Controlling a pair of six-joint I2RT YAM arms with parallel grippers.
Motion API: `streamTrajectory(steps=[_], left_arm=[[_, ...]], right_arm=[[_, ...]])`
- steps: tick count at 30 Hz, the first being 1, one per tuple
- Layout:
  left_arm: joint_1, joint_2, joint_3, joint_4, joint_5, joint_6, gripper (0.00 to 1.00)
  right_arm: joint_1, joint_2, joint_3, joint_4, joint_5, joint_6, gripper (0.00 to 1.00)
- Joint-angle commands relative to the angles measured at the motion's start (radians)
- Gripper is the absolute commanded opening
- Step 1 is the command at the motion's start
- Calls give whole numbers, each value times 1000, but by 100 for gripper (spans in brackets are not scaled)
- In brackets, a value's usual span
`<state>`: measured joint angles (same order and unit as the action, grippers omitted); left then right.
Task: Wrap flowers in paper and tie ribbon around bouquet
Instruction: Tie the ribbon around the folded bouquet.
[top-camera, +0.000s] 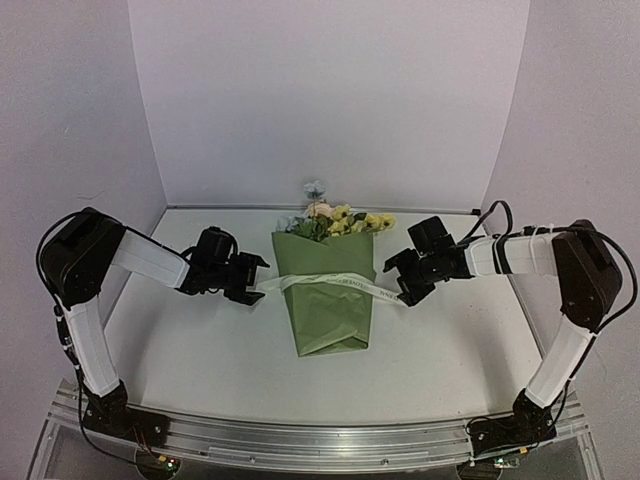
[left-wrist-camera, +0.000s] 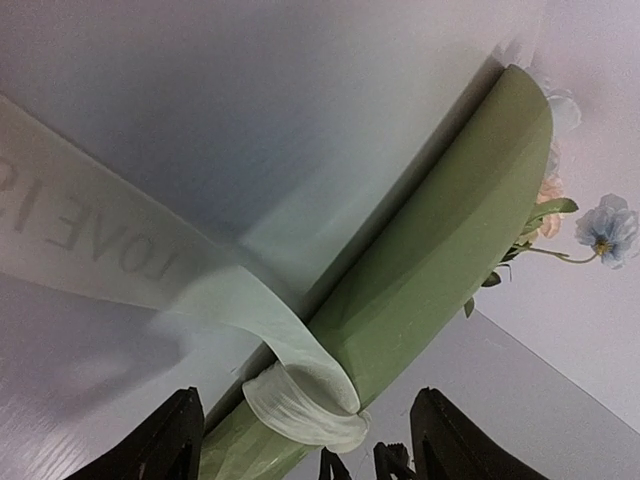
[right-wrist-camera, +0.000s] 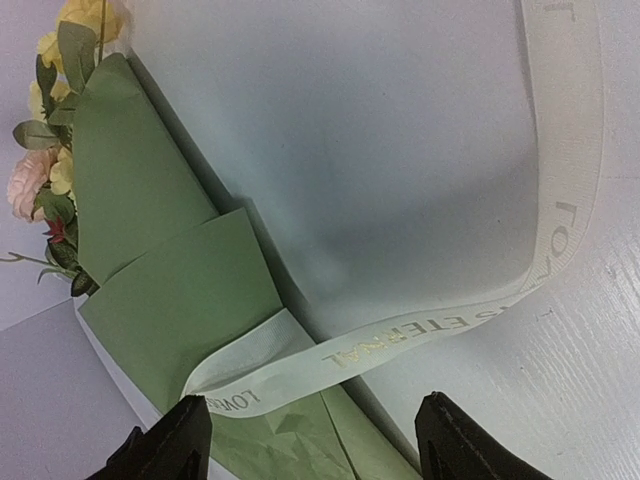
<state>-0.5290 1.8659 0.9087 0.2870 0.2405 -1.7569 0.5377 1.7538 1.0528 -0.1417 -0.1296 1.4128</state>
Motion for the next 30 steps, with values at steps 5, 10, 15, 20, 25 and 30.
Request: streamTrajectory(steps=[5,10,15,20,25,30], left_arm=[[-8,98,119,29,-12,-74,67],[-17,124,127,8,-2,-112,60],[-22,147,130,2,16,-147,51],[-28,159,144,-32,34,-151,40],[-28,187,144,3,52,-154,23],[-28,199,148,42,68,-135,7]], right_arm=[[4,10,-19,29,-3,6,73],[4,30,-26,55,-8,26,73],[4,45,-25,70,-17,41,73],[4,62,-19,78,-16,53,73],[4,88,-10,86,-26,73,73],[5,103,-4,89,-32,101,73]])
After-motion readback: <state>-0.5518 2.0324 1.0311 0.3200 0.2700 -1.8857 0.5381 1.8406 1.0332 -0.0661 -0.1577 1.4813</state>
